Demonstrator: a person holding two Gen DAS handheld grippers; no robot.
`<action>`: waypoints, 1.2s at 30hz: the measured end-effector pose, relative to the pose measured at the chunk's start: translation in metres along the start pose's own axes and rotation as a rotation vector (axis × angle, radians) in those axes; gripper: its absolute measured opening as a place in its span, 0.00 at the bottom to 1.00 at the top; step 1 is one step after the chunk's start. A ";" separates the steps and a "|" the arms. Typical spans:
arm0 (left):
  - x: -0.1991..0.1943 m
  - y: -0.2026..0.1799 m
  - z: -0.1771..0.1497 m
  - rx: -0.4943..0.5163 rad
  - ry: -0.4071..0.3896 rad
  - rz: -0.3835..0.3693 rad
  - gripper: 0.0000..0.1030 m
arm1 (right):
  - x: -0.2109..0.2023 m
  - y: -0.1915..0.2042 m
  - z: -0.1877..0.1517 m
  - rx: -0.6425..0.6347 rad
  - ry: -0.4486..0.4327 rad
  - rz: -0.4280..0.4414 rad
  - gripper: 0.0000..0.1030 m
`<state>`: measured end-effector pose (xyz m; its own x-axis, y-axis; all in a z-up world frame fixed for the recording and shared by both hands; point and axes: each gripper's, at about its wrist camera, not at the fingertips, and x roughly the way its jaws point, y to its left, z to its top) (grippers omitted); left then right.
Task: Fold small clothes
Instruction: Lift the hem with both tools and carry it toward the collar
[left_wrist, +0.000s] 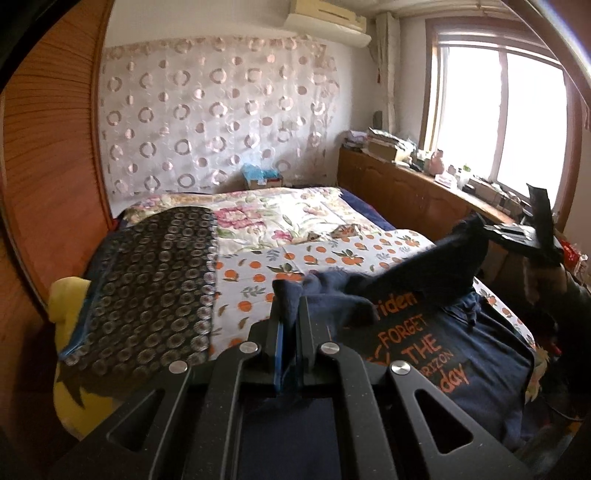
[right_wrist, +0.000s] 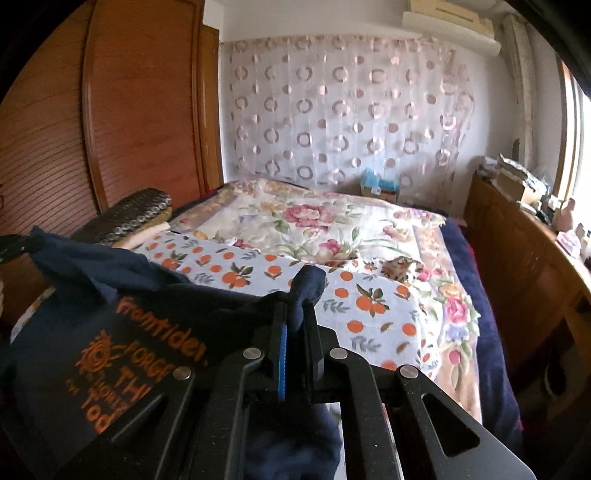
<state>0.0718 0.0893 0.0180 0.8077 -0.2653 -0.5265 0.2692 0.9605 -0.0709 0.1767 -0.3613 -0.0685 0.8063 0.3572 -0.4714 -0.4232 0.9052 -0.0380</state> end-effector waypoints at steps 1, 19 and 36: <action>-0.004 0.001 -0.002 -0.001 -0.002 0.007 0.05 | -0.010 0.001 -0.007 -0.001 -0.005 -0.001 0.06; -0.092 0.017 -0.054 -0.046 -0.043 0.081 0.05 | -0.128 0.010 -0.093 0.151 0.024 -0.009 0.06; -0.061 0.043 -0.087 -0.103 0.055 0.122 0.66 | -0.149 0.018 -0.093 0.114 0.131 -0.092 0.23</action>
<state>-0.0115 0.1541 -0.0273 0.8001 -0.1442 -0.5823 0.1140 0.9895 -0.0884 0.0100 -0.4200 -0.0811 0.7757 0.2458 -0.5813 -0.2948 0.9555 0.0106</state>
